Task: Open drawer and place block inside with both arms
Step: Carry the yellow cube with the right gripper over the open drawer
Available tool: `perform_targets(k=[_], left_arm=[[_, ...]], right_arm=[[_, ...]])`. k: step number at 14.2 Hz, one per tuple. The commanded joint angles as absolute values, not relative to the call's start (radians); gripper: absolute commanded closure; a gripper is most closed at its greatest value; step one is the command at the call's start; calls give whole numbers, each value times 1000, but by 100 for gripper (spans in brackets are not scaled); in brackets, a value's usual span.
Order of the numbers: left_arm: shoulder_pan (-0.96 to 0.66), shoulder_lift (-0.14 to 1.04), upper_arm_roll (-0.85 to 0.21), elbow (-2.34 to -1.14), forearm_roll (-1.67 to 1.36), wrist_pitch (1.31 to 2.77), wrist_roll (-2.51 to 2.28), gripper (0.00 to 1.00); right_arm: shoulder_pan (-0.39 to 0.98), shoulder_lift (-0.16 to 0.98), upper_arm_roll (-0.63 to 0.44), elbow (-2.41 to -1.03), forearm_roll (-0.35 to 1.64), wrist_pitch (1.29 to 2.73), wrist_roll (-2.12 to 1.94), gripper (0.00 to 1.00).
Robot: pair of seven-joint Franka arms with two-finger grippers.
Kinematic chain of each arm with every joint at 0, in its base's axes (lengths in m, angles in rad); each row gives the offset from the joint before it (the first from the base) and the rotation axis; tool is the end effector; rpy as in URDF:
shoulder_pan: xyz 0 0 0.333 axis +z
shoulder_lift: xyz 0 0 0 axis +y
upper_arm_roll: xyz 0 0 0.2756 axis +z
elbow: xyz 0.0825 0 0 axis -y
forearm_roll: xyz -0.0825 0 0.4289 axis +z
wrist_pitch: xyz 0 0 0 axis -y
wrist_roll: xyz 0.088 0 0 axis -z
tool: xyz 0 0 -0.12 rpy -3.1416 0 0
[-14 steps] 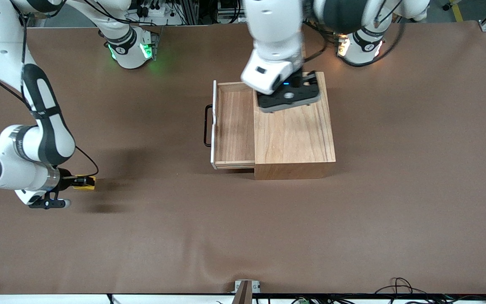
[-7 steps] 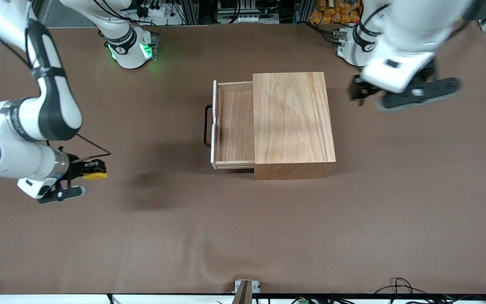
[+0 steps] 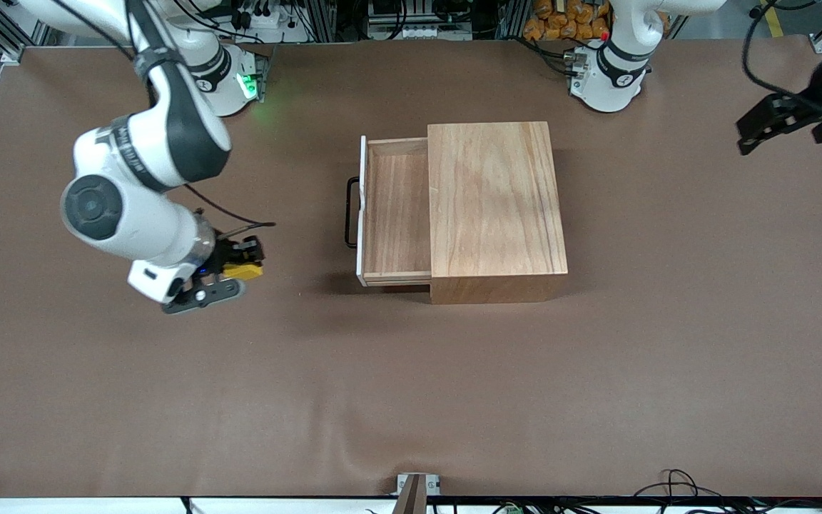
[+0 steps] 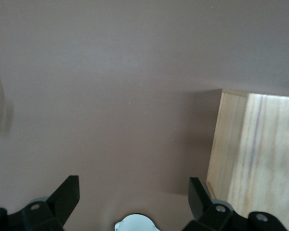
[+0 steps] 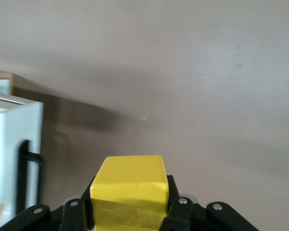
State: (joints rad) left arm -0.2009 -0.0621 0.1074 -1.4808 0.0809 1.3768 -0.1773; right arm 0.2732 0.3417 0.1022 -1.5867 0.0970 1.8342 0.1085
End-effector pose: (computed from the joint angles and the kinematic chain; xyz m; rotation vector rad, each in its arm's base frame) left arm 0.5584 -0.0395 0.6363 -3.0595 -0.1491 0.0491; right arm 0.6286 0.2519 0.3662 -3.0146 -0.3528 0.1830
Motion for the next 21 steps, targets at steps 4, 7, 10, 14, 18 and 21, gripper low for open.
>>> perform_targets(k=[4, 7, 10, 14, 18, 21], left_arm=[[-92, -132, 100, -1595, -20, 1425, -126, 0], [-26, -132, 97, -1634, -31, 1456, -37, 0], [-32, -121, 86, -1631, -29, 1473, -37, 0], [-32, -109, 14, -1620, -15, 1477, -52, 0], [-23, -118, -12, -1620, -6, 1479, -67, 0], [-23, -117, -14, -1623, -6, 1499, -67, 0]], right_arm=[[449, 333, 89, -1566, 107, 1861, 297, 63], [534, 341, 87, -1577, 104, 1920, 432, 63], [583, 350, 87, -1578, 104, 1965, 489, 63], [633, 353, 86, -1659, 98, 2041, 521, 63], [664, 388, 87, -1695, 97, 2111, 529, 63], [670, 406, 87, -1695, 97, 2120, 529, 63]])
